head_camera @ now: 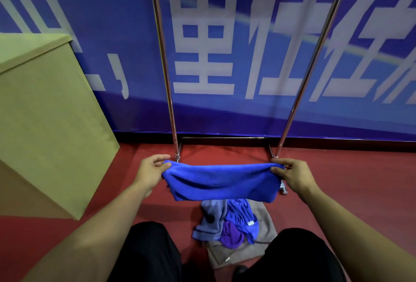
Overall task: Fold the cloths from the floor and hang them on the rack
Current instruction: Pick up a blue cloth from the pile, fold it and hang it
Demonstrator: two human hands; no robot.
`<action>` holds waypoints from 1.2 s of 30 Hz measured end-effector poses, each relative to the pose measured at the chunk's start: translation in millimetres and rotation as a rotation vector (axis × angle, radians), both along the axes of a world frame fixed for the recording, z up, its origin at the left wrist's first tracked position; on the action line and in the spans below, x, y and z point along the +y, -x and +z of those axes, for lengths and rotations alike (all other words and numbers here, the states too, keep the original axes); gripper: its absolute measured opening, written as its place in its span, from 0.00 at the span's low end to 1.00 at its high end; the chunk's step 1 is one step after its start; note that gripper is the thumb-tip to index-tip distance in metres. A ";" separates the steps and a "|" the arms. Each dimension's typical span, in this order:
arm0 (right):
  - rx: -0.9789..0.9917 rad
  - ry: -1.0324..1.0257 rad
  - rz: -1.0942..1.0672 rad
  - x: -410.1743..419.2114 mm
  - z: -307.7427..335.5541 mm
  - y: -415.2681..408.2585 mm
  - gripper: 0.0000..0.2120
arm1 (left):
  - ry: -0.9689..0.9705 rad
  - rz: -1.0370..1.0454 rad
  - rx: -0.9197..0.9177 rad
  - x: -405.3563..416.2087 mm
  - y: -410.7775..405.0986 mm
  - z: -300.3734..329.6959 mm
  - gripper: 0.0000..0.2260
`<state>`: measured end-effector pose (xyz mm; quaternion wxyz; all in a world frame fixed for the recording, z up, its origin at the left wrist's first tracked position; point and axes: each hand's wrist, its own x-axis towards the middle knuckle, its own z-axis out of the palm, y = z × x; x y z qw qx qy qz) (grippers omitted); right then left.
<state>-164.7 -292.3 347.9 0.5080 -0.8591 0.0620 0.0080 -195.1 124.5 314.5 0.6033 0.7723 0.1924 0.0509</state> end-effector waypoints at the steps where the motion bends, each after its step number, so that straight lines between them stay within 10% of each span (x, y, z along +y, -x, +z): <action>1: 0.004 -0.001 0.003 -0.4 -0.5 0.1 0.14 | -0.003 0.014 -0.017 1.5 -0.3 0.4 0.12; 18: 0.068 0.233 0.021 -6.6 -0.9 -1.4 0.05 | -0.700 -0.338 0.204 -1.3 -6.2 20.1 0.05; 29: -0.028 0.015 -0.047 2.1 1.7 4.3 0.14 | -0.058 -0.134 0.061 -5.6 -4.1 13.6 0.10; 36: -0.082 -0.026 -0.009 8.6 7.4 6.6 0.08 | -0.036 -0.107 -0.061 -18.6 3.1 18.1 0.03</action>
